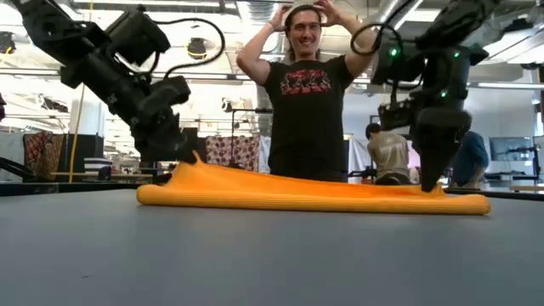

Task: Roll towel into tight, uniform cylinder
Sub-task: Roll the orange microfiber towel

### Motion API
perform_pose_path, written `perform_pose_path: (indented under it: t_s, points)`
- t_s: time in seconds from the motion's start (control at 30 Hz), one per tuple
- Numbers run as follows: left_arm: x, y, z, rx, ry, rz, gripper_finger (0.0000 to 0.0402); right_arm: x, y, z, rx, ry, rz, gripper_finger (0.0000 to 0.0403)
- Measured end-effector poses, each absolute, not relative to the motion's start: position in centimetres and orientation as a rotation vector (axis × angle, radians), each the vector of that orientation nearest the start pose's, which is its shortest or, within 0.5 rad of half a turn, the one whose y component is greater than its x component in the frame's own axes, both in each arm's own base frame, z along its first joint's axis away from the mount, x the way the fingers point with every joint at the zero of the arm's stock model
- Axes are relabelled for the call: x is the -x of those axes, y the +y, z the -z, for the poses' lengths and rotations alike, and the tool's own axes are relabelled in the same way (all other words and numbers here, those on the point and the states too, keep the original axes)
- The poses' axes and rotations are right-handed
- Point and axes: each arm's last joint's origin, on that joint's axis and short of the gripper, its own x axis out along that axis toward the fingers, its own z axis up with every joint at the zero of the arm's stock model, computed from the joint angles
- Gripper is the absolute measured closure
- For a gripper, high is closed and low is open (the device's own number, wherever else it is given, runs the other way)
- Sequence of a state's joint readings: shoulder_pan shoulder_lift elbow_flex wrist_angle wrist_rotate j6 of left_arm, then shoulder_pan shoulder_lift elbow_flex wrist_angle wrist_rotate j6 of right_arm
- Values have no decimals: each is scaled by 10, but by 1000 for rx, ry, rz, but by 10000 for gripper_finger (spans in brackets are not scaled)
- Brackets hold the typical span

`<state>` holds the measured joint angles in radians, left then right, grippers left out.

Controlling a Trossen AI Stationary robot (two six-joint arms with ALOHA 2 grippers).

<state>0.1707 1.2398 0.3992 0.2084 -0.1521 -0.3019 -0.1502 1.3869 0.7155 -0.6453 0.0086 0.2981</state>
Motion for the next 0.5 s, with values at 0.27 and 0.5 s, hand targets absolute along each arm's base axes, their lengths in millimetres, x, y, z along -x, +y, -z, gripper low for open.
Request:
perform_pose_path:
  t_s: [0.27,0.5]
  points:
    - [-217,43,-151,202,606,-418,337,-222,-41,-161,-311,1311,317,286]
    - [-209,44,-171,141,520,-484,292,-215,-41,-182,-292,1211,302,250]
